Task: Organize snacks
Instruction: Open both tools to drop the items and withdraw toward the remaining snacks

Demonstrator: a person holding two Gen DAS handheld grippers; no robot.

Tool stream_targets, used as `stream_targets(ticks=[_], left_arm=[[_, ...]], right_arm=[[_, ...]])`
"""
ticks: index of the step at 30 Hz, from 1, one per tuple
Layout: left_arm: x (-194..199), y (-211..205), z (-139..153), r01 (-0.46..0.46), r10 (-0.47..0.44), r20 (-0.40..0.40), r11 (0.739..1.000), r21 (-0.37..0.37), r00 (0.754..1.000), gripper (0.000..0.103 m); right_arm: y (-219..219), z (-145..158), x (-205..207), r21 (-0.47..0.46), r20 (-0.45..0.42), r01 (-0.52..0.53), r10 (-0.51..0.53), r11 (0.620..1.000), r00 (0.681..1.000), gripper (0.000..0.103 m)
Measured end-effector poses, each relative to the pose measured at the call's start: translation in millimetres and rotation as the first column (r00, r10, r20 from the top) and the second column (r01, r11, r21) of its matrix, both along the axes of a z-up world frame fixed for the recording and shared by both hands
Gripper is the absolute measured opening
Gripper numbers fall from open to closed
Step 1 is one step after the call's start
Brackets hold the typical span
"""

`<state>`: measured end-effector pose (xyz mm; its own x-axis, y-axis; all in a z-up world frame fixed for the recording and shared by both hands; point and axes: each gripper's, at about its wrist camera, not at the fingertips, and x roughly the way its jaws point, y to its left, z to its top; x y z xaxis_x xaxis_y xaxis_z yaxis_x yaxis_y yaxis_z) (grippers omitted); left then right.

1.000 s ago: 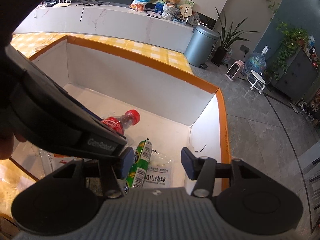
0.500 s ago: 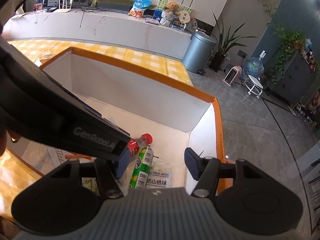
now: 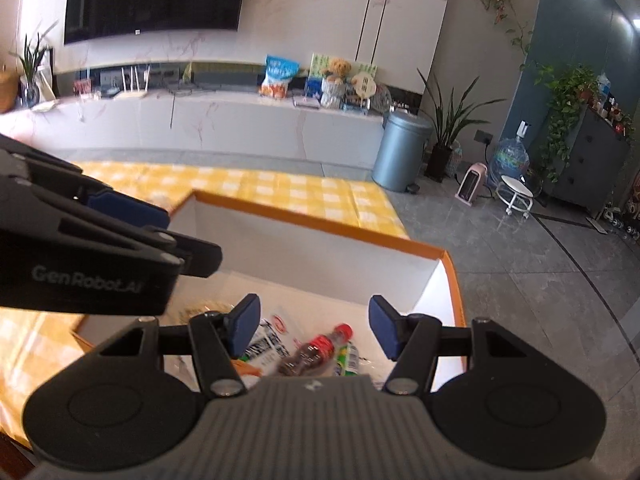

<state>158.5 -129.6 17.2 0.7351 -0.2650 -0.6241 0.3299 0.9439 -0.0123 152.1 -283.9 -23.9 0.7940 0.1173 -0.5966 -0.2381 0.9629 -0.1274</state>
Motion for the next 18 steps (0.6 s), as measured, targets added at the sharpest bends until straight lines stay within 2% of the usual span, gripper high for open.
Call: stream_targets(ticks=[5, 11, 14, 18], left_arm=[[-28.5, 25.9, 12.3, -0.071, 0.070, 0.092, 0.997, 0.007, 0.993, 0.063], [-51.4, 64.7, 12.0, -0.181, 0.181, 0.130, 0.983, -0.008, 0.975, 0.065], [-60.0, 87.5, 9.4, -0.242, 0.242, 0.136, 0.970, -0.015, 0.961, 0.065], [-72.7, 111.8, 7.8, -0.333, 0.330, 0.163, 0.943, -0.007, 0.930, 0.067]], right_arm=[[23.1, 12.5, -21.9, 0.070, 0.051, -0.016, 0.013, 0.997, 0.999, 0.059], [54.6, 18.6, -43.8, 0.202, 0.077, -0.038, 0.023, 0.979, 0.997, 0.059], [74.0, 16.5, -52.1, 0.251, 0.078, -0.053, 0.035, 0.966, 0.996, 0.059], [103.6, 10.1, -66.7, 0.288, 0.100, -0.092, 0.066, 0.953, 0.993, 0.063]])
